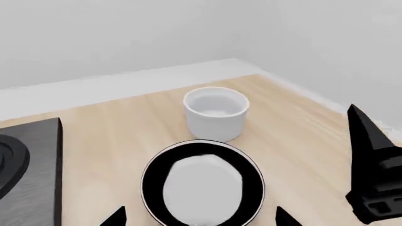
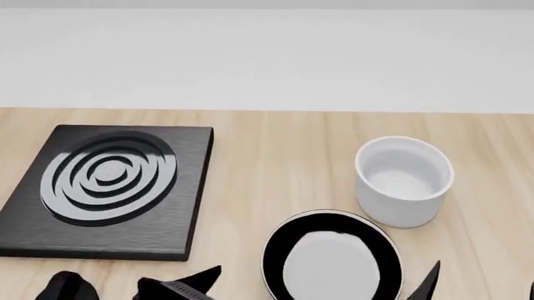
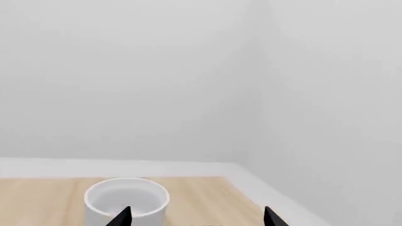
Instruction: Put the frying pan on the cabinet shelf.
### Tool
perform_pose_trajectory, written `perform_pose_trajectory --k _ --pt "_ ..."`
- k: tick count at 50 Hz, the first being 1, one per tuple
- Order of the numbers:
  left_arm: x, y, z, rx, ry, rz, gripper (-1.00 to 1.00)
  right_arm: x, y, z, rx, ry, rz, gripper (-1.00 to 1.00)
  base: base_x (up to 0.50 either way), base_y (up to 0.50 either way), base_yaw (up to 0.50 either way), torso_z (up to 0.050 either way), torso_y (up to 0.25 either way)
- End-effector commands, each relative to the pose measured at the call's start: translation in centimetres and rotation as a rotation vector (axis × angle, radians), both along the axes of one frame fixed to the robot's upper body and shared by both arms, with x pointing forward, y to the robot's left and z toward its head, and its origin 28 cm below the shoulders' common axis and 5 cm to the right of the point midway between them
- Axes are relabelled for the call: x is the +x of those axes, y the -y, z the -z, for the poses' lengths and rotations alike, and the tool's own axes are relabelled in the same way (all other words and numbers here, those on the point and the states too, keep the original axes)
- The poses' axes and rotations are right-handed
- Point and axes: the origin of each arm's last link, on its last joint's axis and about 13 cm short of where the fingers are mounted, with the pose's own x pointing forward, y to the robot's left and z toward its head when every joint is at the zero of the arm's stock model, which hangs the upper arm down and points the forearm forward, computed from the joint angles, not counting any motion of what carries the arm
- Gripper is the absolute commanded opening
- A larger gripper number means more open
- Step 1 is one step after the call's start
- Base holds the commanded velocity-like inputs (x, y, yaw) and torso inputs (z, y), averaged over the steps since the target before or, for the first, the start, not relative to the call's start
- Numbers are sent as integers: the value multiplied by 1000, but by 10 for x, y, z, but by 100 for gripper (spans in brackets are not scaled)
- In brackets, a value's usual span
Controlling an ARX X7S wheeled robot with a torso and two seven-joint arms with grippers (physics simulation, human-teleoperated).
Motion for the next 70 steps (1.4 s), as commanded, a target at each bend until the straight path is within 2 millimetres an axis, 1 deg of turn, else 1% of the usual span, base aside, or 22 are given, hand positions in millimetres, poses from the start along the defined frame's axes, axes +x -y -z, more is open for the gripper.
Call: perform_pose_trajectory --k 1,9,16,21,36,43,57,58,62,70 --pt "5 12 17 31 -45 31 100 -13 16 -3 -10 20 114 100 0 0 0 0 0" --pt "13 17 33 43 -89 41 100 -18 21 -8 -24 27 132 100 0 0 0 0 0" --pt "22 23 48 62 -133 32 100 -15 21 -8 -26 20 120 100 0 0 0 0 0" --pt "22 25 56 44 -176 24 100 -14 20 -7 -28 17 112 100 0 0 0 0 0" --pt "21 29 88 87 -284 22 100 -15 20 -4 -24 8 110 100 0 0 0 0 0" --pt "14 31 93 92 -309 29 100 -16 20 -3 -24 5 109 100 0 0 0 0 0" --pt "14 32 102 83 -385 36 100 -17 21 -1 -20 2 112 100 0 0 0 0 0" --pt "14 32 103 71 -419 20 100 -17 21 -1 -20 2 111 100 0 0 0 0 0" --pt "15 30 103 54 -432 11 100 -18 21 -1 -21 2 111 100 0 0 0 0 0" --pt "13 30 105 79 -426 19 100 -19 21 -1 -21 1 110 100 0 0 0 0 0"
